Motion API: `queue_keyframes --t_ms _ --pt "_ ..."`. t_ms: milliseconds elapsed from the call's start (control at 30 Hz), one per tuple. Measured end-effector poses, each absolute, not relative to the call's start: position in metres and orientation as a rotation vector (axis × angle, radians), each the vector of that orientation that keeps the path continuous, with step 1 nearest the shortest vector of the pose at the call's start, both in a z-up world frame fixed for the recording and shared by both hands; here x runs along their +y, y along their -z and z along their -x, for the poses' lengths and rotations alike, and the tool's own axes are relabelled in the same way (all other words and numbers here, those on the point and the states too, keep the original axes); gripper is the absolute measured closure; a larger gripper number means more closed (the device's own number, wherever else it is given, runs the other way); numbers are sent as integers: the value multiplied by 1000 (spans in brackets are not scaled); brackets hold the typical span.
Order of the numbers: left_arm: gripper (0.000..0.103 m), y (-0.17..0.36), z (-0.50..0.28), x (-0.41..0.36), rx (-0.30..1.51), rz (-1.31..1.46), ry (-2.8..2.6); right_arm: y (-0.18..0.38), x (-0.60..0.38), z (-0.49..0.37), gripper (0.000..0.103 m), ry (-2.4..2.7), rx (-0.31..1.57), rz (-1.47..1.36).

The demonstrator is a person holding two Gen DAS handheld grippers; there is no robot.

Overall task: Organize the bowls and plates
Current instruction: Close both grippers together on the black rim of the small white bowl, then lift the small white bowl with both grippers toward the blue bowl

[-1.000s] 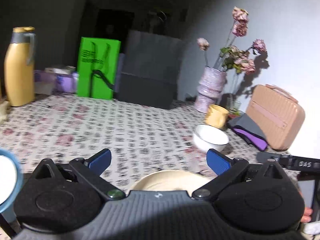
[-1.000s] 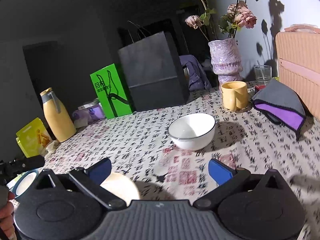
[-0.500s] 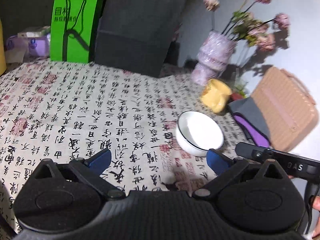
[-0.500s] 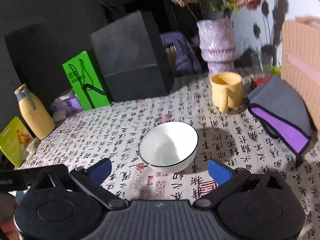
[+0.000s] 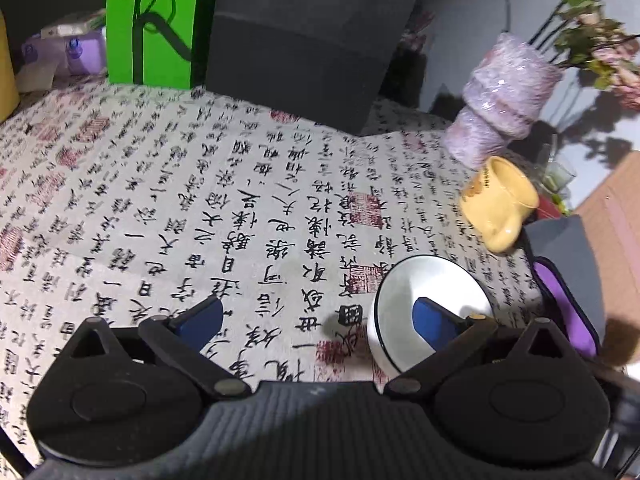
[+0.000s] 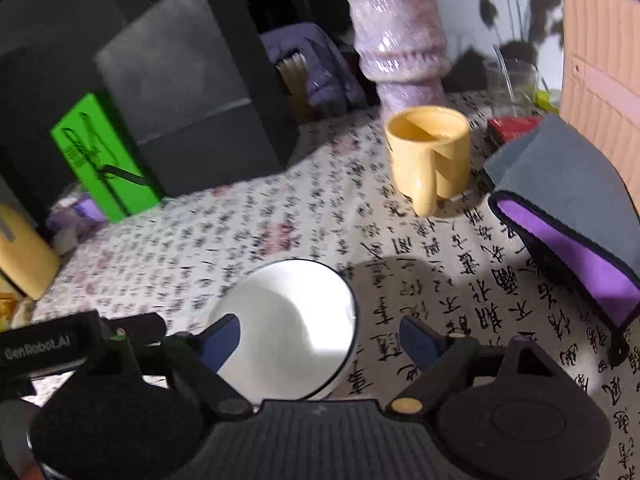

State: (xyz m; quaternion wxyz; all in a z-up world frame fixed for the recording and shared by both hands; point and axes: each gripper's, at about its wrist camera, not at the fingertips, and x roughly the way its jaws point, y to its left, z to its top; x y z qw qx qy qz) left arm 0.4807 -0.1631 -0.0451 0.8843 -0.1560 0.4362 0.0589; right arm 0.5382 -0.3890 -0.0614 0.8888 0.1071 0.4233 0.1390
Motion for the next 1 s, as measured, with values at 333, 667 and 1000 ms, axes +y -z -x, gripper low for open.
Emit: queue_keyframes --t_ms 333,667,1000 --pt "35 76 -512 -187 1003 263 -107 93 -389 -553 59 -269 896 -229" --pt "94 80 -519 -212 1031 172 -34 102 -386 -550 87 -305 890 -209" --pt "95 79 -516 -219 1013 152 -56 105 -390 -548 90 -296 874 -244"
